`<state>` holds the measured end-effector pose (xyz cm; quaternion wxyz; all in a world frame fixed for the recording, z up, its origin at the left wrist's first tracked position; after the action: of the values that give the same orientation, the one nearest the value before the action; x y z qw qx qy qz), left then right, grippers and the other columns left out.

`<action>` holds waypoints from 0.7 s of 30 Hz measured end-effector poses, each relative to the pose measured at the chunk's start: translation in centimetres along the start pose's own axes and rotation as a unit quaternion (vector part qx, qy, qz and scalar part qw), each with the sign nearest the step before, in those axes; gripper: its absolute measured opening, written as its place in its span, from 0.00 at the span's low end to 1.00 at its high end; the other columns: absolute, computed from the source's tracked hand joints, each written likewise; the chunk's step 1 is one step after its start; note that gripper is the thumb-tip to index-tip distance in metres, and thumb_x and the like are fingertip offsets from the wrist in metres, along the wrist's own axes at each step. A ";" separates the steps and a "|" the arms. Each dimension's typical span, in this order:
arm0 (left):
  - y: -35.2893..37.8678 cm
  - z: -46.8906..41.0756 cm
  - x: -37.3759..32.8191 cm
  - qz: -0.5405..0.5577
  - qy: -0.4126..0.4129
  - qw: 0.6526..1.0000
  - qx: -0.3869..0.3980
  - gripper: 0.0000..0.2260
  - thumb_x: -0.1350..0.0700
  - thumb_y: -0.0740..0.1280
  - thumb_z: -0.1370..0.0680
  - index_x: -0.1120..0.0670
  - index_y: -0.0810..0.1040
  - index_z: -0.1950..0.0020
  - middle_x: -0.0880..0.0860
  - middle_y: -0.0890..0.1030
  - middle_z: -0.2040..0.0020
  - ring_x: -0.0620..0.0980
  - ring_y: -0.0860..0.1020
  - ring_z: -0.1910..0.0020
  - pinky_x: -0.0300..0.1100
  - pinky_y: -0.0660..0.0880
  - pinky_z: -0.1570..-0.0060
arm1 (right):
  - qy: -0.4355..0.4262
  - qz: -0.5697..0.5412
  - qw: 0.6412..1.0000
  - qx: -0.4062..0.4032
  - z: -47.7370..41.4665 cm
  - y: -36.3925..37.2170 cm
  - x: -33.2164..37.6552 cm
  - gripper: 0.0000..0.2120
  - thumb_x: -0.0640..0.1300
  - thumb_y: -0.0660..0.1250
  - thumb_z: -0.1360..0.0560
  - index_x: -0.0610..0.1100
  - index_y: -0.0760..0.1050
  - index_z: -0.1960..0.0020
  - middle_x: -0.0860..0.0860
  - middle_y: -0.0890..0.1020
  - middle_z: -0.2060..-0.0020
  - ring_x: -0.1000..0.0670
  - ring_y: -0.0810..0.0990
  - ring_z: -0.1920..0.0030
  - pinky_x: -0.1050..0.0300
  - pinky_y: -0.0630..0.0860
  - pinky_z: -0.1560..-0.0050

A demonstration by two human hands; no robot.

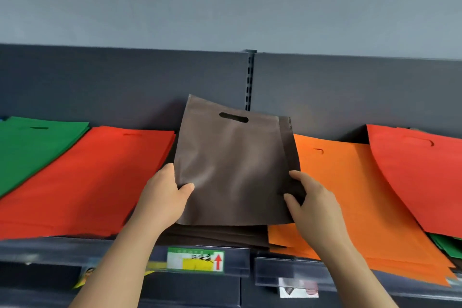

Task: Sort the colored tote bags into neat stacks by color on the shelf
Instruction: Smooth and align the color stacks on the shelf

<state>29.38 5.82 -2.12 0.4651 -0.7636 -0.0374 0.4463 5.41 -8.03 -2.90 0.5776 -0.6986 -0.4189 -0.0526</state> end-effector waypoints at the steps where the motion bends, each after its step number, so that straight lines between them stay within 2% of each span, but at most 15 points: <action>1: -0.5 -0.3 0.8 -0.008 -0.001 1.000 0.003 0.06 0.55 0.68 0.24 0.53 0.73 0.50 0.50 0.76 0.57 0.53 0.74 0.56 0.44 0.66 0.61 | 0.003 0.001 1.000 0.006 0.2 0.7 0.7 0.23 0.42 0.66 0.25 0.49 0.68 0.31 0.50 0.79 0.42 0.47 0.76 0.43 0.57 0.70 0.48; 7: -1.6 -1.0 4.3 -0.106 -0.015 0.994 0.032 0.09 0.53 0.67 0.23 0.56 0.71 0.50 0.54 0.78 0.48 0.58 0.75 0.47 0.47 0.72 0.53 | 0.031 0.065 0.996 0.056 1.1 3.5 3.1 0.28 0.48 0.64 0.24 0.47 0.60 0.27 0.50 0.76 0.38 0.47 0.73 0.39 0.56 0.70 0.46; 10: -1.6 -1.0 4.8 -0.148 -0.013 0.988 0.042 0.12 0.51 0.68 0.24 0.57 0.70 0.47 0.56 0.78 0.47 0.59 0.76 0.45 0.47 0.72 0.52 | 0.036 0.154 0.984 0.078 1.3 3.9 3.4 0.26 0.54 0.63 0.24 0.45 0.63 0.30 0.49 0.76 0.43 0.46 0.73 0.42 0.55 0.69 0.46; 13: -1.7 -0.9 4.8 -0.213 -0.003 0.977 0.030 0.19 0.49 0.70 0.26 0.58 0.68 0.42 0.57 0.75 0.42 0.59 0.73 0.42 0.48 0.69 0.46 | 0.037 0.231 0.968 0.088 1.6 4.0 3.4 0.22 0.59 0.60 0.24 0.46 0.69 0.37 0.48 0.74 0.46 0.45 0.71 0.45 0.55 0.69 0.46; 16: -2.1 -0.9 3.6 -0.258 0.039 0.965 -0.012 0.23 0.49 0.70 0.26 0.57 0.67 0.36 0.56 0.73 0.40 0.58 0.70 0.41 0.47 0.67 0.43 | 0.027 0.234 0.969 0.073 1.9 3.2 3.3 0.21 0.60 0.59 0.24 0.46 0.71 0.40 0.49 0.73 0.43 0.45 0.70 0.44 0.54 0.68 0.44; 18: -2.0 -0.9 1.9 -0.233 0.086 0.968 -0.035 0.20 0.52 0.69 0.25 0.58 0.71 0.36 0.56 0.74 0.40 0.58 0.71 0.42 0.48 0.68 0.43 | 0.024 0.213 0.976 0.049 1.9 2.0 2.8 0.21 0.57 0.59 0.23 0.45 0.71 0.37 0.49 0.73 0.39 0.45 0.70 0.41 0.54 0.68 0.42; 21: -0.5 -0.3 -1.4 -0.197 0.141 0.970 -0.028 0.17 0.53 0.64 0.22 0.56 0.72 0.34 0.54 0.75 0.38 0.55 0.72 0.40 0.47 0.69 0.42 | 0.029 0.197 0.980 0.017 2.0 -0.2 1.2 0.22 0.54 0.60 0.22 0.44 0.69 0.33 0.50 0.71 0.33 0.46 0.70 0.36 0.55 0.67 0.39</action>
<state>28.98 5.22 -0.78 0.5225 -0.8093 -0.1335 0.2328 5.25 -5.70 -2.68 0.6006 -0.7555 -0.2570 0.0492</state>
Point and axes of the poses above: each hand's wrist, its own z-axis away from the middle knuckle, its own y-axis out of the palm, x = y × z, the point moved 7 cm from there along -z, towards the middle knuckle
